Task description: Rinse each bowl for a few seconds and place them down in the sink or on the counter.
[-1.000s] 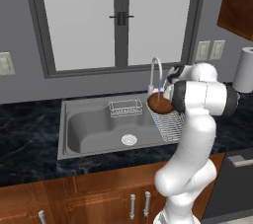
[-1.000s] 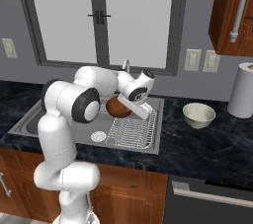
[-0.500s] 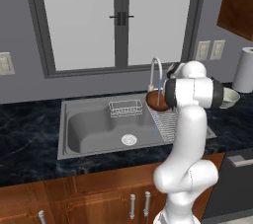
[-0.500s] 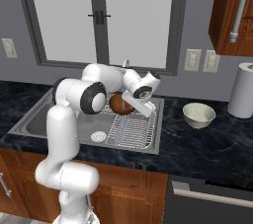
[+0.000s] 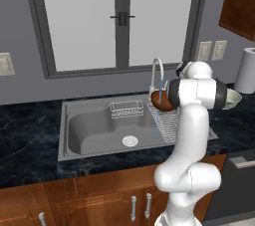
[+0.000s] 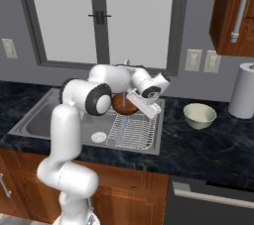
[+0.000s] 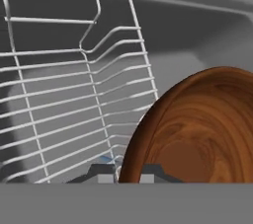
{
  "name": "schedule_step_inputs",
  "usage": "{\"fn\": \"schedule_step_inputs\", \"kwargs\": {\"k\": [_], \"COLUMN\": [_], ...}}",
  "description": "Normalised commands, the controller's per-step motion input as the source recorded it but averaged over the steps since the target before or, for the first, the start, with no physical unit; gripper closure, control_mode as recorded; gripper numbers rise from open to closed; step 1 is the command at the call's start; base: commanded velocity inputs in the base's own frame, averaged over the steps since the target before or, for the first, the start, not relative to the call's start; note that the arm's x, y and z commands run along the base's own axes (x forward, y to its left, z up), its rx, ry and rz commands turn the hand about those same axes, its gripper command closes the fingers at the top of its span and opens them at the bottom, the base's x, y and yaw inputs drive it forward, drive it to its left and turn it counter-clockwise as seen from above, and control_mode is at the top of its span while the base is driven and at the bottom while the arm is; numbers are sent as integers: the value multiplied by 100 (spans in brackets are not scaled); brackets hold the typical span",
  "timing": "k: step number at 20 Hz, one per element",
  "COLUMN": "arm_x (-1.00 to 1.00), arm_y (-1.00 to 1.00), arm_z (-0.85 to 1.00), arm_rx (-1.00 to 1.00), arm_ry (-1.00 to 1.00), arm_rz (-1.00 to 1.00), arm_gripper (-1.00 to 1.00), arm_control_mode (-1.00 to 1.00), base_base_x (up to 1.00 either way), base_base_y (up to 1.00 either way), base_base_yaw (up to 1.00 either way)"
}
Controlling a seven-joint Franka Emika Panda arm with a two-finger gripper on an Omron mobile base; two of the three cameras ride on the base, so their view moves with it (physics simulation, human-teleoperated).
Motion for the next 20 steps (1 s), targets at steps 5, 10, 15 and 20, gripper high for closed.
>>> {"fn": "schedule_step_inputs", "kwargs": {"k": [5, 10, 15, 20], "arm_x": [-22, -21, -25, -38], "arm_y": [20, 44, 29, 23], "arm_z": [6, 6, 0, 13], "arm_rx": [2, 0, 0, 0], "arm_ry": [0, 1, 1, 0], "arm_rz": [2, 3, 3, 2], "arm_gripper": [100, 100, 100, 100], "arm_control_mode": [-100, -100, -100, -100], "base_base_x": [0, 0, 0, 0], "base_base_y": [0, 0, 0, 0], "base_base_yaw": [0, 0, 0, 0]}}
